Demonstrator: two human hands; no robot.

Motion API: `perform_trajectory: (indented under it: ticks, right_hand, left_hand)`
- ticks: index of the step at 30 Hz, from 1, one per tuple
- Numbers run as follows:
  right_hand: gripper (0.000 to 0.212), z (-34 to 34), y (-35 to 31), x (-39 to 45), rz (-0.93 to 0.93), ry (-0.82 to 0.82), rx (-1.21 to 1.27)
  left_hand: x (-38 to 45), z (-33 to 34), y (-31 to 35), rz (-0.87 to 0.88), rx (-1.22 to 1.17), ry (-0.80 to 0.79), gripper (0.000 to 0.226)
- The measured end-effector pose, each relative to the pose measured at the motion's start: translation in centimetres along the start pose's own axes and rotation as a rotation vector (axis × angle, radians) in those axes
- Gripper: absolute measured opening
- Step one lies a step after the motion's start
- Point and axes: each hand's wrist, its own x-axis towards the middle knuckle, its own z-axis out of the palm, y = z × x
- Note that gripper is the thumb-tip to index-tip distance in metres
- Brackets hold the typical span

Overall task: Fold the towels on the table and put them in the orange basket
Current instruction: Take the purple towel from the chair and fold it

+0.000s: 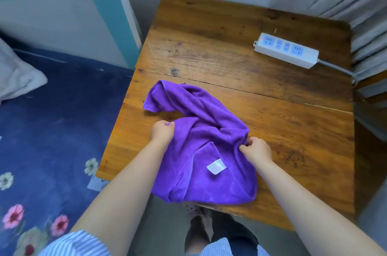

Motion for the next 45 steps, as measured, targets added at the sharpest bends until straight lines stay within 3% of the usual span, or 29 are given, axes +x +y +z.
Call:
perform_trajectory:
  ticks: [2, 4, 7, 14, 19, 24, 26, 31, 34, 38, 42, 45]
  right_hand:
    - [0.025, 0.4, 0.1, -0.1, -0.010, -0.003, -0.008]
    - [0.034, 0.3, 0.0, -0.3, 0.000, 0.000, 0.063]
    - [0.036, -1.1, -0.1, -0.5, 0.022, 0.014, 0.188]
    - [0.037, -8.4, -0.9, -1.0, -0.128, -0.071, 0.297]
    - [0.038, -11.8, -1.6, -0.4, -0.077, -0.255, 0.320]
    - [0.029, -16.7, -6.6, -0.1, -0.092, -0.048, 0.492]
    - [0.031, -18.3, -9.0, -0.1, -0.223, 0.097, 0.557]
    - [0.038, -24.1, -17.3, -3.4, -0.680, 0.337, 0.678]
    - [0.039, -27.2, -20.8, -5.9, -0.864, 0.342, 0.864]
    - [0.037, -29.5, -21.8, -8.6, -0.972, 0.281, 1.064]
    - [0.038, -29.3, -18.7, -8.9, -0.952, 0.318, 1.051]
    - [0.038, -26.8, -14.2, -7.6, -0.846, 0.286, 0.878]
  left_hand:
    - [-0.6, -0.7, 0.0, -0.019, -0.024, -0.019, 0.038]
    - [-1.4, -2.0, 0.0, 0.012, 0.038, -0.053, 0.031]
    - [-2.6, -4.3, 0.3, 0.067, 0.086, -0.198, 0.029]
    - [-5.3, -10.0, 2.7, 0.053, -0.115, -0.422, 0.035]
    - [-6.8, -12.1, 4.4, 0.145, -0.335, -0.266, 0.037]
    - [-8.0, -13.9, 8.1, 0.240, -0.600, -0.043, 0.033]
    - [-7.9, -14.3, 10.0, 0.270, -0.637, 0.059, 0.023]
    - [-8.6, -17.4, 18.6, 0.490, -0.633, 0.333, 0.037]
    - [-9.7, -19.3, 23.0, 0.624, -0.712, 0.424, 0.039]
    - [-11.4, -20.6, 25.7, 0.745, -0.849, 0.516, 0.047]
    - [-11.7, -20.3, 23.9, 0.732, -0.746, 0.606, 0.044]
    - [-11.1, -18.7, 20.0, 0.646, -0.395, 0.524, 0.030]
